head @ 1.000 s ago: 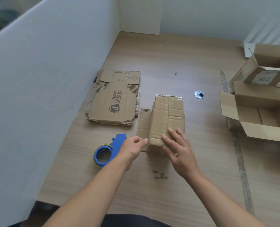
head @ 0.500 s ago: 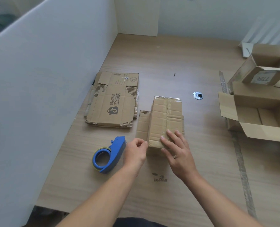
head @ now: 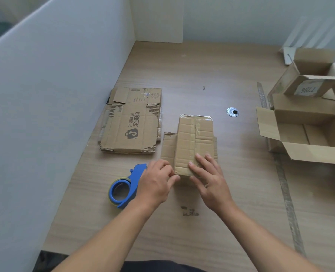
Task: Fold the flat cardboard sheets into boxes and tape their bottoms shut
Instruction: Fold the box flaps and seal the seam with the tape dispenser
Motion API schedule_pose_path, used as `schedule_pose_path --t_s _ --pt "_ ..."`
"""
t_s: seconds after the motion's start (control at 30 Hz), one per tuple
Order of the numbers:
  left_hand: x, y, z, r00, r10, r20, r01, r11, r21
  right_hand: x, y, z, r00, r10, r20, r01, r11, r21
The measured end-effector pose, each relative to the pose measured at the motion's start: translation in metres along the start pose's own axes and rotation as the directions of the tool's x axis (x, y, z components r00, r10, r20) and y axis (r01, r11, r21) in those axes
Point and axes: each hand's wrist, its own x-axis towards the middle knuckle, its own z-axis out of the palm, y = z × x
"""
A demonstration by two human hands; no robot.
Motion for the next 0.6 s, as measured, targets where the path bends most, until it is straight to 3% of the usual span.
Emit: schedule_pose_path --t_s 0.07,0.27,0.4,0.6 --pt "0.002 0.001 0.002 1.0 -0.006 -0.005 0.006 1.0 0.02 0.0 -0.001 0.001 1.0 0.007 -0.008 -0.007 1.0 -0.004" --pt "-0.006 0.017 0.014 0.959 -0.283 -0.033 0.272 0.945 -0.184 0.005 -0.005 0.003 0.999 0.031 -0.007 -0.031 0.999 -0.007" --pt "-0.008 0.005 0.012 0.989 -0.148 -0.018 0.146 0.984 -0.1 0.004 -0.002 0.002 1.0 0.009 -0.019 -0.009 1.0 -0.028" --pt "0.011 -0.008 -0.001 0.988 0.143 -0.063 -0.13 0.975 0.182 0.007 -0.002 0.0 1.0 -0.01 -0.027 0.009 0.999 -0.05"
